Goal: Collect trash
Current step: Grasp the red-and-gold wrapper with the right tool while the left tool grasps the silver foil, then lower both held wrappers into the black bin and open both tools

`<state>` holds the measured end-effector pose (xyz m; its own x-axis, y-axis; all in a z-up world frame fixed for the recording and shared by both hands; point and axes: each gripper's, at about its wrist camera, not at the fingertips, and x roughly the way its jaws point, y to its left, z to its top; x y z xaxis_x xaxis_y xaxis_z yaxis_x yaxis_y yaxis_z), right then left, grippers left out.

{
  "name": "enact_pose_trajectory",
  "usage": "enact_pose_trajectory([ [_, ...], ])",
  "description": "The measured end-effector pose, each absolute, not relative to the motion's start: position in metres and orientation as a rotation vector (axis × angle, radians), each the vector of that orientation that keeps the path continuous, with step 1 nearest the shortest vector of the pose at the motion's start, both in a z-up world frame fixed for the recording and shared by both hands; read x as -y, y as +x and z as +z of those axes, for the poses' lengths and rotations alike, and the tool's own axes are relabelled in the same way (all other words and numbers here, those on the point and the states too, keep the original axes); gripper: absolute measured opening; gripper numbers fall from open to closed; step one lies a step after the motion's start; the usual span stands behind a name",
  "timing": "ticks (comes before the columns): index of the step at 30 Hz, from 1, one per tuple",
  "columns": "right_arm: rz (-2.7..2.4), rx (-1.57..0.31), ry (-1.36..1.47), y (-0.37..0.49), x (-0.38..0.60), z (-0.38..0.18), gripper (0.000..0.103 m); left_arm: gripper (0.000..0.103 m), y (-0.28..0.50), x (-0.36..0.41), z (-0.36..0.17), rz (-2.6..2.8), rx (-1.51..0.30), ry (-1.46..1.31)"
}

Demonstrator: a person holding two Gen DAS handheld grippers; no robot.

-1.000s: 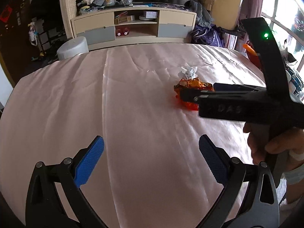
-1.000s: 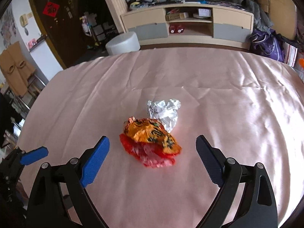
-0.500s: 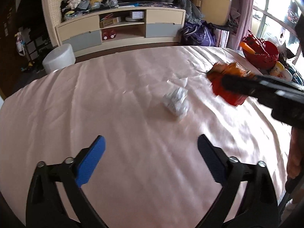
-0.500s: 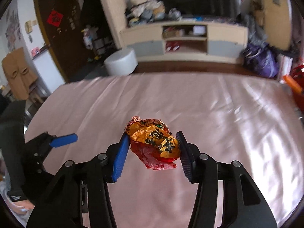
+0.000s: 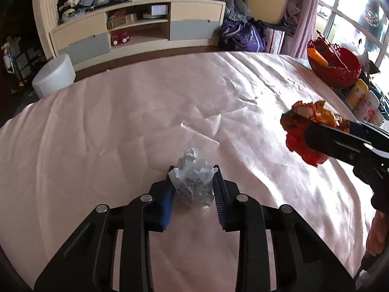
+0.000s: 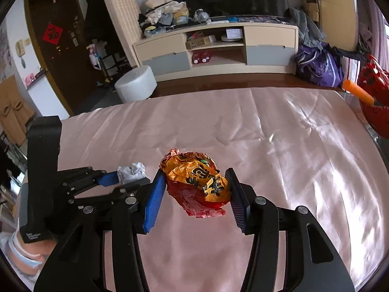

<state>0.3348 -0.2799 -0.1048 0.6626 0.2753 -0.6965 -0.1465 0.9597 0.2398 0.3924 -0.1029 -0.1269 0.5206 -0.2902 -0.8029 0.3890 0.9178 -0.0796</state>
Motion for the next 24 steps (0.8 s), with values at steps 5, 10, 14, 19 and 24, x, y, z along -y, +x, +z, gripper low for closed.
enact_pose_trajectory([
  [5,0.241,-0.795,0.150,0.320,0.278,-0.094,0.051,0.024,0.373,0.099,-0.116,-0.402,-0.925,0.140],
  [10,0.231,-0.767,0.109,0.295,0.270,-0.076,0.051,0.024,0.342,0.091,-0.089,-0.376,-0.883,0.151],
  [14,0.227,-0.730,0.068,0.268,0.266,-0.057,0.051,0.024,0.307,0.087,-0.062,-0.363,-0.834,0.169],
  [19,0.254,-0.685,0.052,0.226,0.259,-0.030,0.051,0.024,0.259,0.077,-0.034,-0.371,-0.804,0.157],
  [24,0.299,-0.661,0.052,0.181,0.253,-0.011,0.052,0.024,0.200,0.062,-0.014,-0.378,-0.764,0.134],
])
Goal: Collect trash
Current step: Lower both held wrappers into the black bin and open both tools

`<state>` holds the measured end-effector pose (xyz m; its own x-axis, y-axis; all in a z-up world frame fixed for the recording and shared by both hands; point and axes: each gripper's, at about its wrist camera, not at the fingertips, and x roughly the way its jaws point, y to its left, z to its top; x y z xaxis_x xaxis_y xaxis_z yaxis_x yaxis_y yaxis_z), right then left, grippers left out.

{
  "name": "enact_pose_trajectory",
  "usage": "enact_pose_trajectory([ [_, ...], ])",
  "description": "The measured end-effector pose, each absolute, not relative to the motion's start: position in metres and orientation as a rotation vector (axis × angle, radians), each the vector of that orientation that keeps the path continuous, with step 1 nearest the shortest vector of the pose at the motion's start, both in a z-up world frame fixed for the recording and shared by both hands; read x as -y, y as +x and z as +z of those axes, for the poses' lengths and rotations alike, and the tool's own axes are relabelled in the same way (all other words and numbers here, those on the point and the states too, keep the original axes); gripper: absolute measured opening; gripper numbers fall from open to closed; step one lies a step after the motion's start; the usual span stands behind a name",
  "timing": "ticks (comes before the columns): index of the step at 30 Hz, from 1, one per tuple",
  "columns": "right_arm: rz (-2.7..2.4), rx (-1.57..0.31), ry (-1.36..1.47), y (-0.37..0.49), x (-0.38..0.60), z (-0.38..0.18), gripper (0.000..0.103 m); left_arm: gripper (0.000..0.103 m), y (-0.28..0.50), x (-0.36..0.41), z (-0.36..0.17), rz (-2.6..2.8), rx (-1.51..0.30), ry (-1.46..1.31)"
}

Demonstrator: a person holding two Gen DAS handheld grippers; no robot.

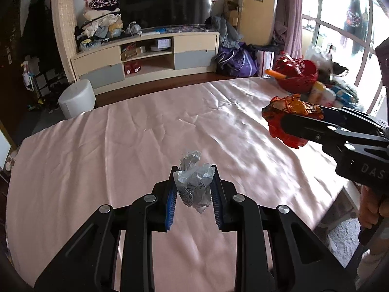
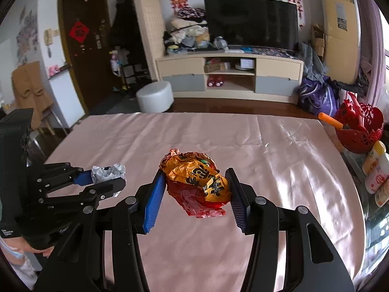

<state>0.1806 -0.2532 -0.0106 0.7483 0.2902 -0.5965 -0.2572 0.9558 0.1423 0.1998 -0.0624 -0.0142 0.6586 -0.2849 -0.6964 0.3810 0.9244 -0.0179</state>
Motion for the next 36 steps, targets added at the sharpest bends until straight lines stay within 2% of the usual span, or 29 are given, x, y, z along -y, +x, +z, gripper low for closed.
enact_pose_trajectory([
  [9,0.375,-0.648,0.051,0.101,0.243,-0.009,0.052,0.024,0.110,0.048,-0.012,-0.386,-0.768,0.108],
  [16,0.425,-0.694,0.090,0.055,0.236,-0.037,0.052,0.024,0.056,0.034,-0.035,-0.381,-0.811,0.034],
  [23,0.403,-0.764,0.140,0.027,0.237,-0.085,0.053,0.025,0.017,0.032,-0.097,-0.345,-0.901,-0.026],
  [36,0.301,-0.985,0.221,0.019,0.230,-0.192,0.052,0.025,0.002,0.038,-0.198,-0.357,-1.109,-0.081],
])
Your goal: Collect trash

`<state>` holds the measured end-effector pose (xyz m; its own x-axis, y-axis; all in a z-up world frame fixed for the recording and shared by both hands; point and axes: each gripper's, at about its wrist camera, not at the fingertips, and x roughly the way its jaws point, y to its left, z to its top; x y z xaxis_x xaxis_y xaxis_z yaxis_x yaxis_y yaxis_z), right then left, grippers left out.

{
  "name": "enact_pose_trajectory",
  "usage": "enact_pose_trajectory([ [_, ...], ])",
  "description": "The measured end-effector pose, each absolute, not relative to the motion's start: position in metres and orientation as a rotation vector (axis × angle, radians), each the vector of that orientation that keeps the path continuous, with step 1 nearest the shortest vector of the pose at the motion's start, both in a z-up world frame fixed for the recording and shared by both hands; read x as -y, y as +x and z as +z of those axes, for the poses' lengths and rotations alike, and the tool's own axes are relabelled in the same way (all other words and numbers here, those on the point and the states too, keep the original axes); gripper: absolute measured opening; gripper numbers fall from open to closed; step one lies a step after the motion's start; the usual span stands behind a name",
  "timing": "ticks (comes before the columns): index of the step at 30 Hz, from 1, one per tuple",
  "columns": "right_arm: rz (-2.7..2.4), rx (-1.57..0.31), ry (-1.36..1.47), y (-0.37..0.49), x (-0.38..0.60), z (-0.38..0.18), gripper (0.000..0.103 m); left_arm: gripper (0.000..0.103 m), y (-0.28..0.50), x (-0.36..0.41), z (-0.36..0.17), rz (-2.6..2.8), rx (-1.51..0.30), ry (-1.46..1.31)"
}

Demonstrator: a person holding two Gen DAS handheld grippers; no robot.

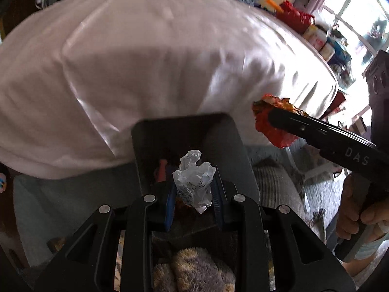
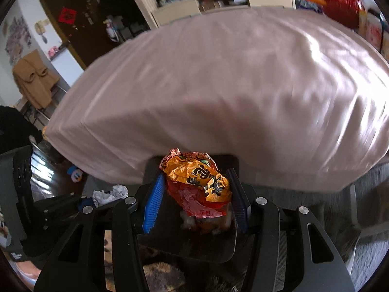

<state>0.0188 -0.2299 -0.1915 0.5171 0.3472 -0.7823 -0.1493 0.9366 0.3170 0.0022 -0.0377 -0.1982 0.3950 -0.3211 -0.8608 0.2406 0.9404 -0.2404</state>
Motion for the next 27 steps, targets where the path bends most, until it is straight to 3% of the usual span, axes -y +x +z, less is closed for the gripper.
enact_pose_trajectory([
  [12,0.301,-1.081,0.240,0.031,0.217,-0.225,0.055,0.025,0.007,0.039,-0.222,-0.381,-1.192,-0.070],
  [17,0.304,-1.087,0.261,0.035,0.218,-0.225,0.063,0.038,0.009,0.036,-0.221,-0.371,-1.189,-0.079],
  [21,0.297,-1.069,0.268,0.034,0.220,-0.220,0.078,0.053,0.010,0.033,-0.219,-0.358,-1.177,-0.086],
  [27,0.268,-1.026,0.265,0.031,0.227,-0.206,0.087,0.069,0.008,0.036,-0.211,-0.353,-1.138,-0.060],
])
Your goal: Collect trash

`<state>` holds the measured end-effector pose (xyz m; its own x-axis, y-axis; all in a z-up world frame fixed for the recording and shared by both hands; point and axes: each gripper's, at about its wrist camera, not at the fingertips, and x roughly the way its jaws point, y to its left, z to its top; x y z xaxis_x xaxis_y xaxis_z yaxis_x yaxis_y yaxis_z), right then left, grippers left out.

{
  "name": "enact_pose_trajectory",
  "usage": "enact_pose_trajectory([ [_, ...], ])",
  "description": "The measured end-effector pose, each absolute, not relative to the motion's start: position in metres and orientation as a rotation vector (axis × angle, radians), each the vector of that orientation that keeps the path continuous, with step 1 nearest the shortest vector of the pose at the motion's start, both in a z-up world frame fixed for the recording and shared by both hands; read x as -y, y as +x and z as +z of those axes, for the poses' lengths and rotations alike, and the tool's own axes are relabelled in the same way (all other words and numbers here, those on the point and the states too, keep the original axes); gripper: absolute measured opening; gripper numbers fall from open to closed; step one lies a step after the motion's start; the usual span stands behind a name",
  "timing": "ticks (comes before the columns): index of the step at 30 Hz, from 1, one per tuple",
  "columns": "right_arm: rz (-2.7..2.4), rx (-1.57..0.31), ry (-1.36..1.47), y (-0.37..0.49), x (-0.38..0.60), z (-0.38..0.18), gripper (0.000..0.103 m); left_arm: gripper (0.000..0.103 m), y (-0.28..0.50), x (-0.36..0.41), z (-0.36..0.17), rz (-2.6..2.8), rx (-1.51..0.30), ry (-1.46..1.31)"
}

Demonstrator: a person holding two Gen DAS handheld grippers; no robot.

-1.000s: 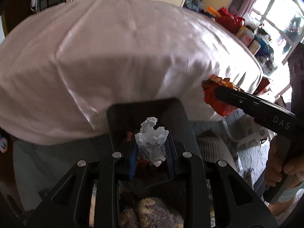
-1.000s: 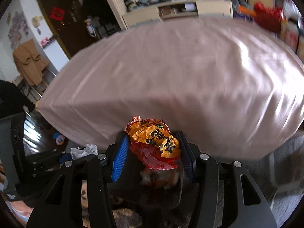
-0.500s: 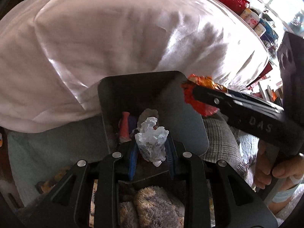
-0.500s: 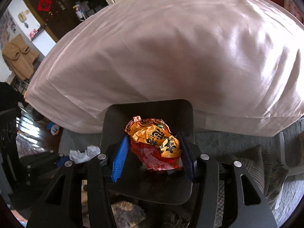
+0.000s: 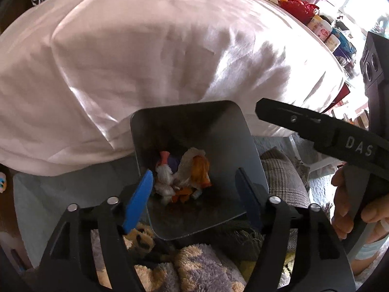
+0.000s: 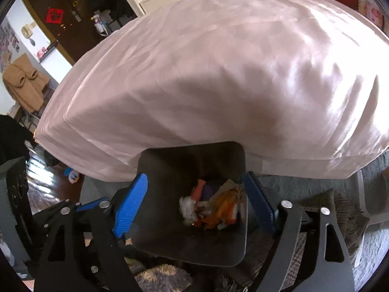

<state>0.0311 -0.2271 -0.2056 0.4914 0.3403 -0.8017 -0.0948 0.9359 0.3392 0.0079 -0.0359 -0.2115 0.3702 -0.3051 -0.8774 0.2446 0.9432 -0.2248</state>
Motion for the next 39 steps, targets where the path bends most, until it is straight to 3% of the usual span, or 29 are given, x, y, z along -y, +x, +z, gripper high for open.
enact_pose_trajectory([
  [4,0.242,-0.989,0.259,0.028,0.232,-0.195,0.100,0.076,0.008,0.032,-0.204,-0.342,-1.108,-0.069],
  [13,0.177,-0.886,0.196,0.012,0.237,-0.180,0.099,0.094,-0.003,0.012,-0.160,-0.215,-0.895,-0.032],
  [26,0.102,-0.610,0.132,-0.032,0.249,-0.120,0.100,0.095,-0.045,0.001,-0.088,-0.102,-0.520,0.077],
  [39,-0.074,-0.387,0.068,-0.064,0.263,-0.084,0.100,0.095,-0.056,-0.018,-0.067,-0.040,-0.446,0.046],
])
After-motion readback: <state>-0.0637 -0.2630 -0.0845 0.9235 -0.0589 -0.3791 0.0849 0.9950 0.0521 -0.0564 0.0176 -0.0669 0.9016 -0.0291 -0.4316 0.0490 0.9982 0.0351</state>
